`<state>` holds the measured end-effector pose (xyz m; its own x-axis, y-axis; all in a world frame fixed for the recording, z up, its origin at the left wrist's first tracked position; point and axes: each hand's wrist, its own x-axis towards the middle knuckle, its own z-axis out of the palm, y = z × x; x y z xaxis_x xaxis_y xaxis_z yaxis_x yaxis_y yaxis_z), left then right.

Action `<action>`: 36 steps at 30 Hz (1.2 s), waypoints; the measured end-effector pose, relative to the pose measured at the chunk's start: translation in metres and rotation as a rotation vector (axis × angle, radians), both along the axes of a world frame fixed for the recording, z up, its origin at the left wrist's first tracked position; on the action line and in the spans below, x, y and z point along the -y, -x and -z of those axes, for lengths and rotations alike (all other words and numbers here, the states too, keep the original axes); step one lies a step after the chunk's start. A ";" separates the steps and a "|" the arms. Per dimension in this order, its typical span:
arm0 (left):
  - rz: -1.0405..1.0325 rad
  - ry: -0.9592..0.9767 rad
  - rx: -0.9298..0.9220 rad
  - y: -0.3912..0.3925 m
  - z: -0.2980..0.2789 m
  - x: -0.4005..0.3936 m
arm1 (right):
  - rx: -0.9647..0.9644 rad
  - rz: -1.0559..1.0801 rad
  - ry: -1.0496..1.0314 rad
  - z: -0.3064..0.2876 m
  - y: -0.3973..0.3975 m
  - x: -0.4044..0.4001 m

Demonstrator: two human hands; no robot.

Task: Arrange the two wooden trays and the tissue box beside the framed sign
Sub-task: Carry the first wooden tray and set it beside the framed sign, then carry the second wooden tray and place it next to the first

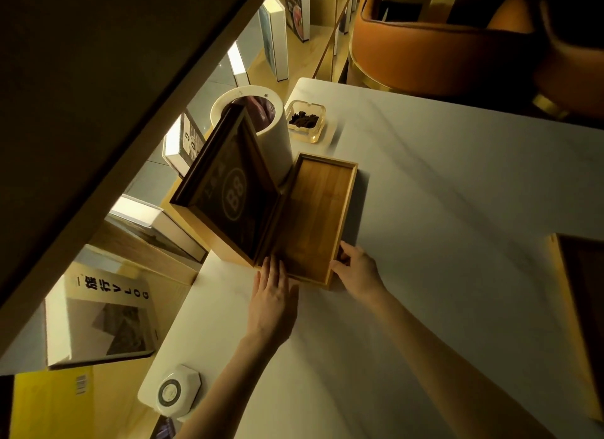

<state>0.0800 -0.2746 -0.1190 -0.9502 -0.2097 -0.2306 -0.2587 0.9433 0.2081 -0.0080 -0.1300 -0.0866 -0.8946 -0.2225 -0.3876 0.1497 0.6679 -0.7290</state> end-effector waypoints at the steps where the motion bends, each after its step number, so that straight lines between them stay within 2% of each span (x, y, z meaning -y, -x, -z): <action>1: -0.001 -0.011 -0.002 0.003 -0.004 0.000 | -0.026 -0.022 0.006 -0.005 0.000 -0.004; 6: 0.092 -0.141 -0.180 0.021 -0.035 -0.014 | -0.158 -0.180 -0.105 -0.032 0.003 -0.032; 9: 0.092 -0.236 -0.156 0.034 -0.061 -0.038 | -0.189 -0.295 -0.194 -0.052 0.004 -0.057; 11: 0.122 -0.234 -0.187 0.043 -0.075 -0.059 | -0.204 -0.320 -0.238 -0.063 0.003 -0.080; 16: 0.270 -0.233 -0.304 0.057 -0.096 -0.132 | -0.286 -0.246 -0.305 -0.081 -0.011 -0.154; 20: 0.362 -0.244 -0.334 0.054 -0.094 -0.203 | -0.409 -0.093 -0.398 -0.082 -0.033 -0.226; 23: 0.456 -0.244 -0.247 0.045 -0.081 -0.254 | -0.456 0.058 -0.453 -0.074 -0.057 -0.286; 29: 0.558 -0.182 -0.109 0.017 -0.045 -0.338 | -0.271 0.278 -0.522 -0.041 -0.105 -0.392; 36: 0.531 -0.090 0.133 -0.010 -0.021 -0.397 | -0.090 0.416 -0.469 -0.008 -0.132 -0.438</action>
<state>0.0895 0.1228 -0.0982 -0.8816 0.3162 -0.3504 0.2179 0.9312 0.2921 0.1242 0.3083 -0.0789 -0.9031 0.3264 -0.2789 0.4177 0.8183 -0.3948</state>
